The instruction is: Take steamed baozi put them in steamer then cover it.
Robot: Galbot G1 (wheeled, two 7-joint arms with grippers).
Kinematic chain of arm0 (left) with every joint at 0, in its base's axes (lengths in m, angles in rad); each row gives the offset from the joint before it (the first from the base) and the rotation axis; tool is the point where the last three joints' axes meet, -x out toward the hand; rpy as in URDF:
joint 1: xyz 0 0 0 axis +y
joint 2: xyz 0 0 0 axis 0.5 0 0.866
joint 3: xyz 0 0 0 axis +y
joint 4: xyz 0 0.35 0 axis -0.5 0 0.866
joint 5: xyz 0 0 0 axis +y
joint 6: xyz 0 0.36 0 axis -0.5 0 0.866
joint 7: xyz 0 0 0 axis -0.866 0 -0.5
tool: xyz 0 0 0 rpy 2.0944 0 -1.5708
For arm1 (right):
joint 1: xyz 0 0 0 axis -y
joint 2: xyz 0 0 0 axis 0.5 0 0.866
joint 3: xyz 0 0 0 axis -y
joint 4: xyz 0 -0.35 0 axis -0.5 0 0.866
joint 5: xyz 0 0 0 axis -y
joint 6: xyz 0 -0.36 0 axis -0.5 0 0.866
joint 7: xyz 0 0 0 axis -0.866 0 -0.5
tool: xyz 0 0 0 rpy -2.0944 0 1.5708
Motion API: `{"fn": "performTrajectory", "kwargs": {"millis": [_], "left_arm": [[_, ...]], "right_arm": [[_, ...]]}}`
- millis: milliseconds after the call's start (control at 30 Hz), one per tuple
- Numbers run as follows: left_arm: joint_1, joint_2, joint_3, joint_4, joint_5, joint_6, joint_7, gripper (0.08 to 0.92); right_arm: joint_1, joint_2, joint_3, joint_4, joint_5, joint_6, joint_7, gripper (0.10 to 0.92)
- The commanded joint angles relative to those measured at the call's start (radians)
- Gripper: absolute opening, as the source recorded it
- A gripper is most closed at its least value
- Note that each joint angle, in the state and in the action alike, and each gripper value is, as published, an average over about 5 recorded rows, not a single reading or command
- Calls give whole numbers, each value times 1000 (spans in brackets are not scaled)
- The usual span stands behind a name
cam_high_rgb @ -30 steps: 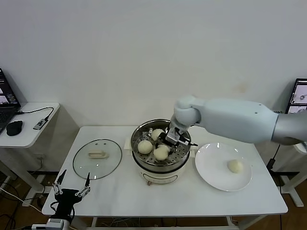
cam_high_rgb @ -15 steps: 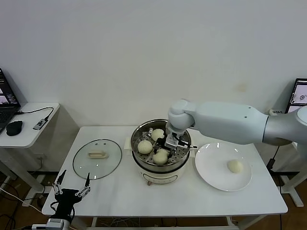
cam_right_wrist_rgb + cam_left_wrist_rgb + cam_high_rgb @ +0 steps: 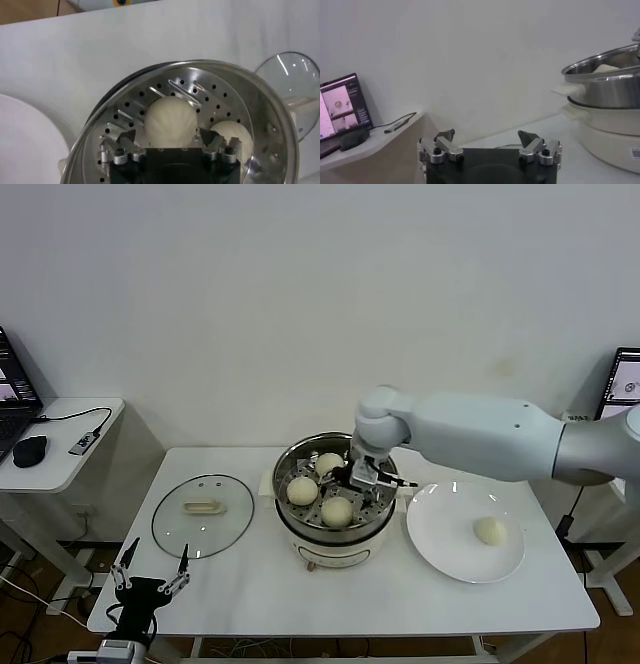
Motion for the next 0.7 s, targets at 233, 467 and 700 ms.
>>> {"fn": "performTrajectory", "kwargs": {"millis": [233,467,700], "left_arm": [[-7,11,1,0,-3,1,1,823],[-15,24,10,-2,-8,0,1,823],[-28,35,36,1,-5,1,1,823]], "right_arm": [[121,-119,47,14,150,-275,-96,823],[175,-307,60,111,264,-689,-138,823],[101,-557,105,198,239,-815,-124,823]]}}
